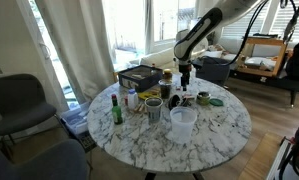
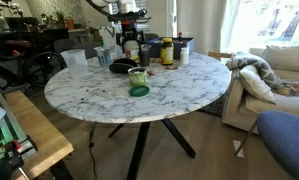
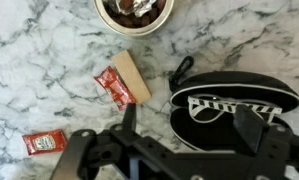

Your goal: Place the wooden block on the other block

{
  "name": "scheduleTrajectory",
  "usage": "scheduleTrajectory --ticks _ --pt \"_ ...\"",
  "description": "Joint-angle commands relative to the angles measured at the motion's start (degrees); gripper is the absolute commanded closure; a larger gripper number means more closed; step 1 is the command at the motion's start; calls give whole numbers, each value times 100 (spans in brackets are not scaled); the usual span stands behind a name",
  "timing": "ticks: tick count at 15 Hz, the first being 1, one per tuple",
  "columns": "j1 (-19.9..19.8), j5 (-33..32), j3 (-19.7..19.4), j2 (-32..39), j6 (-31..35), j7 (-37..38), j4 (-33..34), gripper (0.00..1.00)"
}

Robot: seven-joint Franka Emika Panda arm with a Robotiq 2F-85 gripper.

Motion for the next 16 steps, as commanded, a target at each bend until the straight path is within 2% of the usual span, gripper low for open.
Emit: scheduleTrajectory --ticks 1,3,5,8,16 --pt "-153 -388 -220 25 -293 -344 45 0" --pt "-316 -362 -308 51 -409 -691 75 0" --pt "-497 -161 -345 160 -26 -947 -16 0" --pt "-700 130 -295 311 144 -1191 -7 0" --pt "-702 612 -205 538 388 -1037 29 0"
